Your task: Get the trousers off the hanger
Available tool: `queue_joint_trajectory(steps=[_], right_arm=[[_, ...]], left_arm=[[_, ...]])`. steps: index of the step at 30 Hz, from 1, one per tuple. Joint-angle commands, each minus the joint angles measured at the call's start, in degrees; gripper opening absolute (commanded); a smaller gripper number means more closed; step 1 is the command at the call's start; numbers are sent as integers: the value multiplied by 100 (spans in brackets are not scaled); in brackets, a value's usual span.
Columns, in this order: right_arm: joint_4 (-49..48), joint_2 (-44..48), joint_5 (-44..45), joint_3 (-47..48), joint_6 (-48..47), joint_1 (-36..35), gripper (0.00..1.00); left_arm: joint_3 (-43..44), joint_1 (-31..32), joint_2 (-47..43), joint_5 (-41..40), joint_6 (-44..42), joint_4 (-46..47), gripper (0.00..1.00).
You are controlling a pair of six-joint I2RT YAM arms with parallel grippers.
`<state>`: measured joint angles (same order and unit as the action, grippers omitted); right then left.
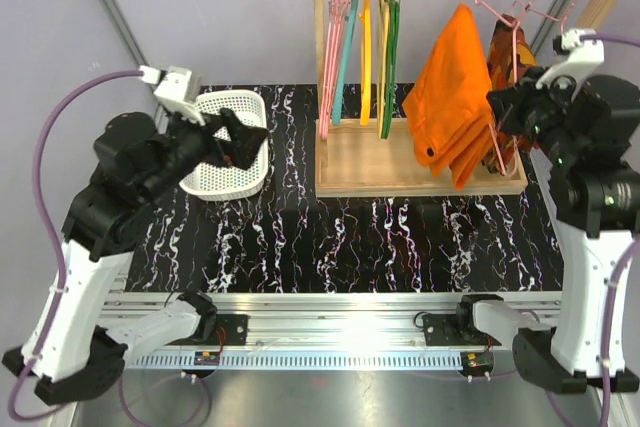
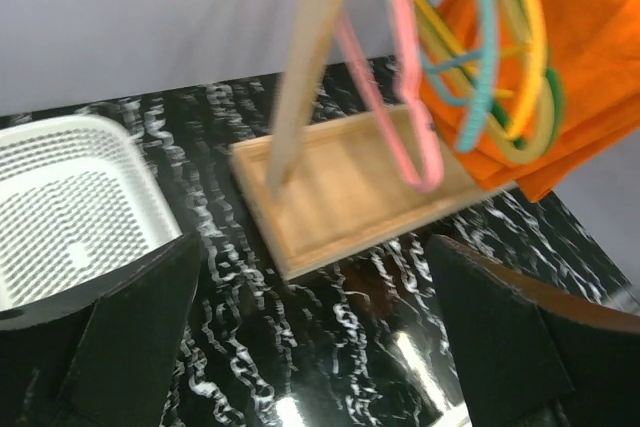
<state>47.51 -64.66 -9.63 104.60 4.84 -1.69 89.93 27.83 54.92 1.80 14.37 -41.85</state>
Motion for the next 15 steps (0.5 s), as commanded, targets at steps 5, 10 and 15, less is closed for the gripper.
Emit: queue_joint_trajectory(steps=[5, 10, 15], right_arm=[[-14, 1392, -750, -509, 675, 20, 0], [679, 1992, -857, -932, 834, 11, 0], [944, 2327, -672, -915, 957, 11, 0]], left_arm=[[754, 2742, 660, -2486, -602, 378, 99], [370, 4694, 1020, -3861, -944, 1185, 99], [-590, 5741, 1328, -4452, -840, 3233, 99]])
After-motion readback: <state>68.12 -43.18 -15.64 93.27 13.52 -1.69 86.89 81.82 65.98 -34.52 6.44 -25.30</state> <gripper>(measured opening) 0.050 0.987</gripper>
